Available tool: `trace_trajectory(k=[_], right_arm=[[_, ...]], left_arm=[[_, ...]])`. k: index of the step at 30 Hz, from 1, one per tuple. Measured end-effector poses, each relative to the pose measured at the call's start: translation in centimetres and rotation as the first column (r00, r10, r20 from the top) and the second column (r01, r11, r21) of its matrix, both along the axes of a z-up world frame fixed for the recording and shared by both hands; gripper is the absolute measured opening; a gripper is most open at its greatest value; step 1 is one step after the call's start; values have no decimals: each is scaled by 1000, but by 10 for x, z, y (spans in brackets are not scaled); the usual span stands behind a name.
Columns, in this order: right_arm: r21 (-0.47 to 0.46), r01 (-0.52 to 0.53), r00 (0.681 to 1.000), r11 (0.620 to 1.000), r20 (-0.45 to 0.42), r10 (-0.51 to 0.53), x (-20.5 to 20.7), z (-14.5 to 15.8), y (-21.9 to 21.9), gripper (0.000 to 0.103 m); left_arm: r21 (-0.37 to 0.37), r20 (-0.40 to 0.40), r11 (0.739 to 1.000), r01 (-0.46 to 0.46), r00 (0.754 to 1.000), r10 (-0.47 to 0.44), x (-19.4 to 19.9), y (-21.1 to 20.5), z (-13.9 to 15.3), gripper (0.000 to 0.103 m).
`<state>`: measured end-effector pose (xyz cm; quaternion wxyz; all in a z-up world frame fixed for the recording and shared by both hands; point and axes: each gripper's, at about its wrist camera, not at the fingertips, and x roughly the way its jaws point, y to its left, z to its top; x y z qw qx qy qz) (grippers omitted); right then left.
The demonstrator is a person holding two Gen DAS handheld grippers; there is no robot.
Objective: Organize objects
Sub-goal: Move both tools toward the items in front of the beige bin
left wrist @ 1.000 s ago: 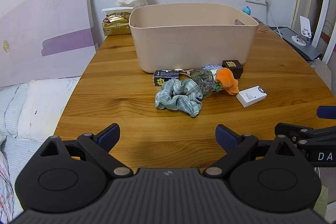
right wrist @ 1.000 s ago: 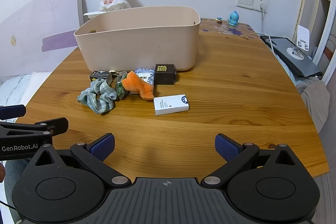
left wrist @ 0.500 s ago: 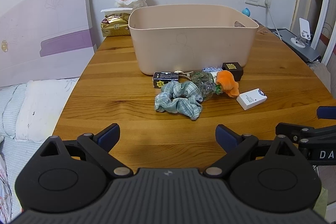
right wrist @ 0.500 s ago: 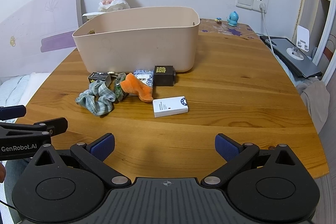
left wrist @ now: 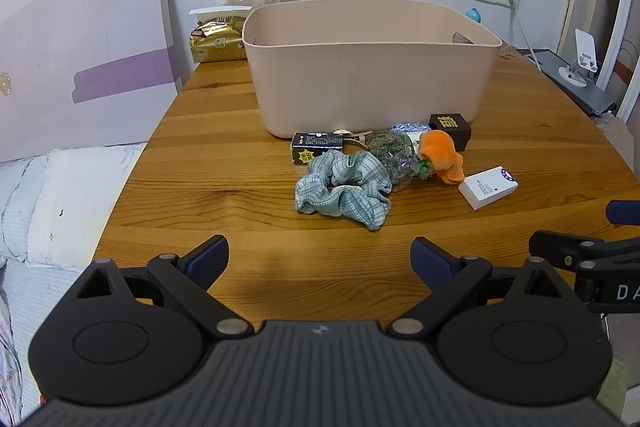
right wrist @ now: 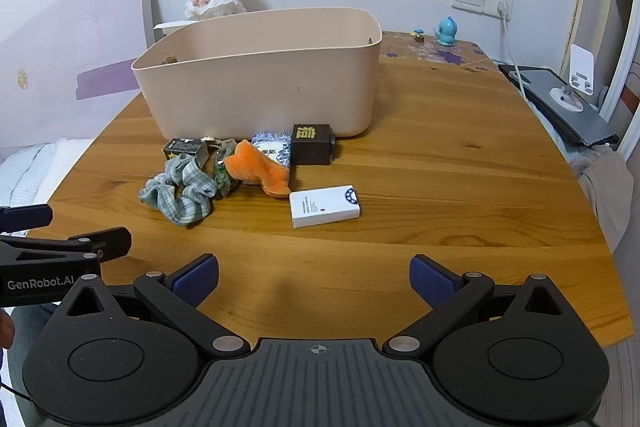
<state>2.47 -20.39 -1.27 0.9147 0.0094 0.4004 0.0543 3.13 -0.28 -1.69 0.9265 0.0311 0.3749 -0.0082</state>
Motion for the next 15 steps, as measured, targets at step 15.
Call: trace_trajectory(k=[15], right_arm=[[-7, -13, 999, 1000, -46, 13, 38, -23, 0, 103]], left_arm=[[-27, -50, 1000, 0, 999, -2, 39, 3, -18, 98]])
